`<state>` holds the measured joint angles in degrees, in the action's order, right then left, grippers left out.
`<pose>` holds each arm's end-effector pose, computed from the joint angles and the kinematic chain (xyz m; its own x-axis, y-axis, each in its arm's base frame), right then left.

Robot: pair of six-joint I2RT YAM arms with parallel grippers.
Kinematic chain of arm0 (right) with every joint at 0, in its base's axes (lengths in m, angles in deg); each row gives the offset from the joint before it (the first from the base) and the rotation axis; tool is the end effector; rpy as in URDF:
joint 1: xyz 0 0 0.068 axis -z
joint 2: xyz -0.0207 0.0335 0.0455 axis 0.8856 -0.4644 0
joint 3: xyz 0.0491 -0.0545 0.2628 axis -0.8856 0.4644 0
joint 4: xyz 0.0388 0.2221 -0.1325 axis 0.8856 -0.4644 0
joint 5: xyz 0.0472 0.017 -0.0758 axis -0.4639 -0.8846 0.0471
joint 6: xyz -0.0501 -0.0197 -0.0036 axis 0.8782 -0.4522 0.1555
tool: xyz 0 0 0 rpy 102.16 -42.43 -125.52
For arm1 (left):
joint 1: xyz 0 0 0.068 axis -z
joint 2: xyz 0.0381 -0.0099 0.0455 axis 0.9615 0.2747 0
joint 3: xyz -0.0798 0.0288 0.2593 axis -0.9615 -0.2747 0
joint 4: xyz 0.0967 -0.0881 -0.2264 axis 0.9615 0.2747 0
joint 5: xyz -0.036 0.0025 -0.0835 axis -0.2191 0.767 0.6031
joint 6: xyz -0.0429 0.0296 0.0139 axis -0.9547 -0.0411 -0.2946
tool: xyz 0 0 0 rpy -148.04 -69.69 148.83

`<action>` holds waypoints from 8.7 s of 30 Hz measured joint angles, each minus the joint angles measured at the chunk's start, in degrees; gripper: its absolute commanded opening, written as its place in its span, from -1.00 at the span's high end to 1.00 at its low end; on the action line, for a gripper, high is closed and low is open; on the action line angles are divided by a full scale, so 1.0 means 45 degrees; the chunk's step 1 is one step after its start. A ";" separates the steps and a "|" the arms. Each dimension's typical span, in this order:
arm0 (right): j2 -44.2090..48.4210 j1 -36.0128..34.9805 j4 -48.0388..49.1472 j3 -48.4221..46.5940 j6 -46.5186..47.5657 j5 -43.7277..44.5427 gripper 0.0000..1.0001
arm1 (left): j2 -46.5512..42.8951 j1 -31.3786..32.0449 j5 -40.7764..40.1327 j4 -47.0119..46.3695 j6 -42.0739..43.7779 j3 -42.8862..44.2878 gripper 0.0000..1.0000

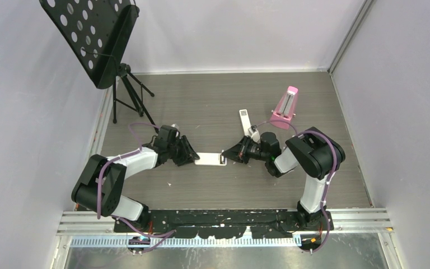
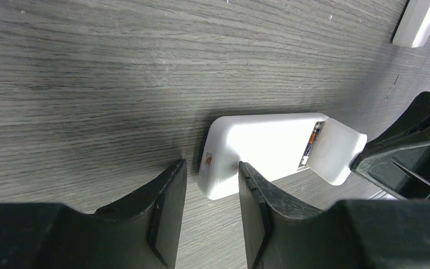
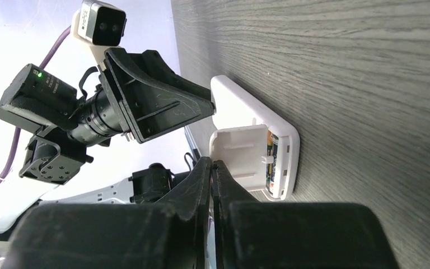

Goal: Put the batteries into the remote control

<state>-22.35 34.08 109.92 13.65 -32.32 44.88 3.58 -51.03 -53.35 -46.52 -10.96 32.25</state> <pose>0.2451 0.1556 0.0998 -0.9190 0.3811 -0.1007 0.0102 0.2785 0.9604 0.2356 -0.1102 0.1448 -0.8646 -0.4453 -0.2329 -0.2288 0.7615 -0.6065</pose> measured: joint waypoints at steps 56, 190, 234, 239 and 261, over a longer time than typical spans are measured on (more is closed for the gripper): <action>0.3060 0.0379 -0.7111 -0.0024 0.2812 0.1627 -0.01 | 0.0389 0.0019 0.0257 0.0112 0.0044 0.0364 0.11; 0.2545 -0.2875 -1.3498 -0.4245 0.6207 0.6713 0.75 | 0.0661 -0.0112 0.0831 -0.0330 0.0393 0.0311 0.14; 0.2239 -0.2215 -1.2143 -0.3356 0.3366 0.5387 0.66 | 0.0151 -0.0024 0.0471 -0.2433 -0.0631 -0.1209 0.31; 0.2375 -0.2186 -1.1332 -0.2851 0.2730 0.5353 0.76 | 0.0000 -0.0029 0.0325 -0.3322 -0.1219 -0.1807 0.34; 0.4614 -0.3235 -1.3993 -0.2132 0.2681 0.5649 0.04 | -0.0772 0.0724 -0.0335 -0.3963 -0.1617 -0.2191 -0.22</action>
<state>-1.58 19.52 46.95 4.06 -20.26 70.30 0.11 -47.77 -54.85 -64.36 -18.24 22.40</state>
